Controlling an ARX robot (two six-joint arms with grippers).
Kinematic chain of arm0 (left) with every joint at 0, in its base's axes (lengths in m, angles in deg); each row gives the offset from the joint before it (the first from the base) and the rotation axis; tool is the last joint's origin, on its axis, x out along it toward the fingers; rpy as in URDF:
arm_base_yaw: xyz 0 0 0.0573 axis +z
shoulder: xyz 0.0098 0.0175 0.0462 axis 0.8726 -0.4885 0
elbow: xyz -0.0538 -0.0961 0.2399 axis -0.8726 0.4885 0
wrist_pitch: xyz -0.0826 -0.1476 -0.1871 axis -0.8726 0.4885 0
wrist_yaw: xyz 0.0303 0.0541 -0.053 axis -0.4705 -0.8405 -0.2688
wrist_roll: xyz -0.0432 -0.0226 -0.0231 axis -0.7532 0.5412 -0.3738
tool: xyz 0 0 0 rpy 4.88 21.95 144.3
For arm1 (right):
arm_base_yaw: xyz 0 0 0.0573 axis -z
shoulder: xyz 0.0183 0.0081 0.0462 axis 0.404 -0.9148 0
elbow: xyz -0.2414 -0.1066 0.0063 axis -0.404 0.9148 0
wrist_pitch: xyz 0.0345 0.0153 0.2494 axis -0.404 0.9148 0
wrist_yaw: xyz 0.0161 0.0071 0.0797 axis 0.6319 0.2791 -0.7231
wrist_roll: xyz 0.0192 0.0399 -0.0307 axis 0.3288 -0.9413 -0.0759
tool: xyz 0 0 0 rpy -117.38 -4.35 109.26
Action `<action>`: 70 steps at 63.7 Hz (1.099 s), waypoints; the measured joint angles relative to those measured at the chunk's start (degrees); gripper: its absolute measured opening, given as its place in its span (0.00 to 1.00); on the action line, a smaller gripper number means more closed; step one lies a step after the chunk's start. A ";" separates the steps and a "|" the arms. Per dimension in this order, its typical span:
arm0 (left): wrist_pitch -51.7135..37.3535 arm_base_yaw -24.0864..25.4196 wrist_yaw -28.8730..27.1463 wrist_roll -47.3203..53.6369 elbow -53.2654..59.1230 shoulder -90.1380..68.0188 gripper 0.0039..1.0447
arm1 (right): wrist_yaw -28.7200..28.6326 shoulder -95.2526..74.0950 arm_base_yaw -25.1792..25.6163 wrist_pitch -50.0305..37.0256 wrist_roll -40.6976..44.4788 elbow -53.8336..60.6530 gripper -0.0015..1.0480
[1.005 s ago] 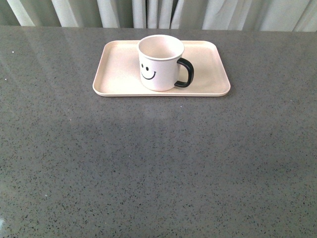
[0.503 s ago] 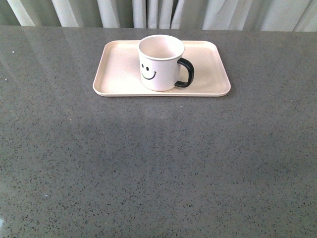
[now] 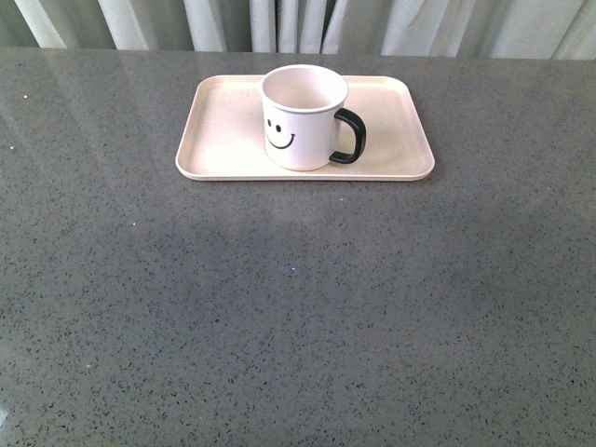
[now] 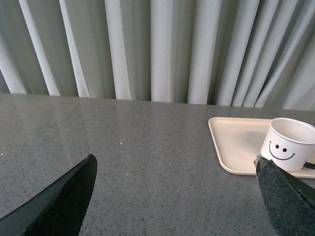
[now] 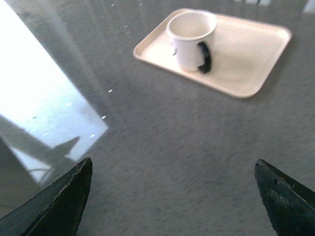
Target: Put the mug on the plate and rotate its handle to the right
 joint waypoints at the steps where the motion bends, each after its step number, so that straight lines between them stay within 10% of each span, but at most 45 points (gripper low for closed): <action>1: 0.00 0.00 0.00 0.00 0.00 0.00 0.91 | 0.76 -1.68 -0.33 -2.05 -0.13 -0.76 0.91; 22: 0.00 0.00 0.00 0.00 0.00 0.00 0.91 | 23.76 -34.45 -19.06 -23.26 -5.18 -18.05 0.91; 70: 0.00 0.00 0.00 0.00 0.00 0.00 0.91 | 38.01 -70.82 -27.74 -7.43 -20.63 -56.37 0.91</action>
